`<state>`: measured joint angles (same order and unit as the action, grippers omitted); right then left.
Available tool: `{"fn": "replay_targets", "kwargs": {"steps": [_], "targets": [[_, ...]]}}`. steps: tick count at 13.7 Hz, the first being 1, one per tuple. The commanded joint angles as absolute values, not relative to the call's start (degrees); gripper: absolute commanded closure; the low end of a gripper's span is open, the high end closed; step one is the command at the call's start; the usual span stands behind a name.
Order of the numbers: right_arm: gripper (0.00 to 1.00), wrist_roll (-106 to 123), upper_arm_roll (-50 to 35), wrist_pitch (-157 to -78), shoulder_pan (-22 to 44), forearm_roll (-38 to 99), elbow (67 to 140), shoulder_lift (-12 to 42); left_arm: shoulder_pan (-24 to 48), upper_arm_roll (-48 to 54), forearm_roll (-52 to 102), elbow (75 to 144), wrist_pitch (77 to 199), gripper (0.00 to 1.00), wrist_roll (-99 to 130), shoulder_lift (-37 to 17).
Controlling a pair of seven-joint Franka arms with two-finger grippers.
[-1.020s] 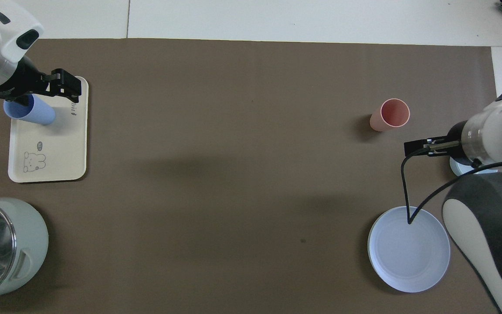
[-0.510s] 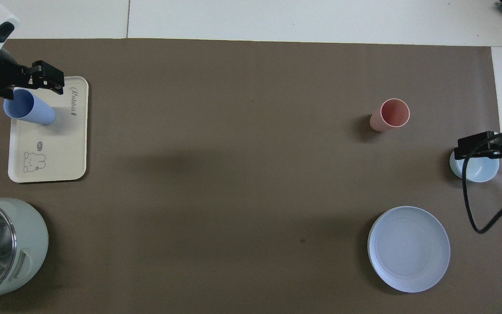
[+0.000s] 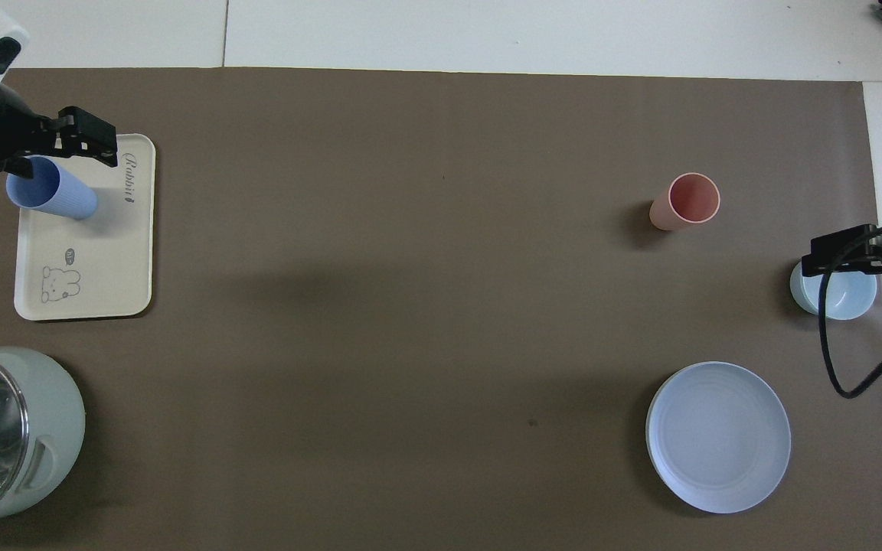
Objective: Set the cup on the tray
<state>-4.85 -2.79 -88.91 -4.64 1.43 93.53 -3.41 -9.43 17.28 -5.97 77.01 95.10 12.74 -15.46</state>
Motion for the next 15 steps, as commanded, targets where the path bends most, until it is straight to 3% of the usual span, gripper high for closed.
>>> {"fn": "replay_targets", "kwargs": {"steps": [1,5,8,15], "targets": [[0.00,-5.98,-2.99,-90.35,-4.57,0.79,94.92,-4.13,-8.53,16.79,-4.92,80.07,95.36,0.00,12.92,-13.36],[0.00,-5.89,-3.08,-90.62,-4.57,0.00,94.92,-4.13,-1.42,7.05,-4.92,81.64,95.27,0.00,12.66,-12.84],[0.00,-5.89,-3.08,-90.62,-4.66,-0.09,94.92,-4.04,4.29,1.52,-4.92,87.35,96.32,0.00,12.48,-9.07],[0.00,-6.15,-3.08,-90.35,-4.66,-0.70,95.01,-4.13,11.68,-8.34,-1.94,92.71,95.81,0.00,6.52,-2.74]]}}
